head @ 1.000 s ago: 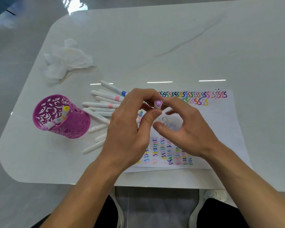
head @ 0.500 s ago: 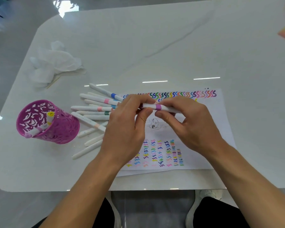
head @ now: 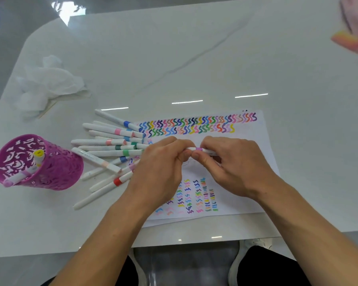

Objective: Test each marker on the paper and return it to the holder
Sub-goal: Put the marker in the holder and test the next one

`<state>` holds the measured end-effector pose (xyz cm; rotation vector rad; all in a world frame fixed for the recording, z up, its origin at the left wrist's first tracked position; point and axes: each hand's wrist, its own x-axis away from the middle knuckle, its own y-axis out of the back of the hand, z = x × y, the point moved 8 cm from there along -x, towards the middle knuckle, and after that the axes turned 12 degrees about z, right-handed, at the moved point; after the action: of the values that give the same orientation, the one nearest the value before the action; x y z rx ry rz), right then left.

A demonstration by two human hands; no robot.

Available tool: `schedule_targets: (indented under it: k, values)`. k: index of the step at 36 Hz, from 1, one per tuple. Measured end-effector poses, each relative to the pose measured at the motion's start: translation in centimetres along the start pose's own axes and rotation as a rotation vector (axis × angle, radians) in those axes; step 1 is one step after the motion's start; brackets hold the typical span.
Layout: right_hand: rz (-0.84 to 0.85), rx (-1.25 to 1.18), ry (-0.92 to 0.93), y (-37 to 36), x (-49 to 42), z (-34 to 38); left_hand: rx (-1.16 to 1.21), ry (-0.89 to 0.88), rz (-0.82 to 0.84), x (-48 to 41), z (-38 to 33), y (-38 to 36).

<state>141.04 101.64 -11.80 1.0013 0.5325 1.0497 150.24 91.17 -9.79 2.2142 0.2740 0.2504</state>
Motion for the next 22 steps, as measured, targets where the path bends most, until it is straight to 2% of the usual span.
schedule_targets:
  k: [13, 18, 22]
  values:
    - [-0.029, 0.025, -0.04, 1.1, 0.3, -1.3, 0.08, -0.019, -0.082, -1.0, -0.8, -0.6]
    - [-0.046, 0.036, -0.124, 1.4, 0.5, -2.3, 0.076, 0.019, -0.102, -1.2, -0.4, -0.3]
    - [0.029, -0.072, -0.159, 1.1, 0.7, -3.1, 0.068, 0.039, -0.115, -1.1, -0.8, -0.4]
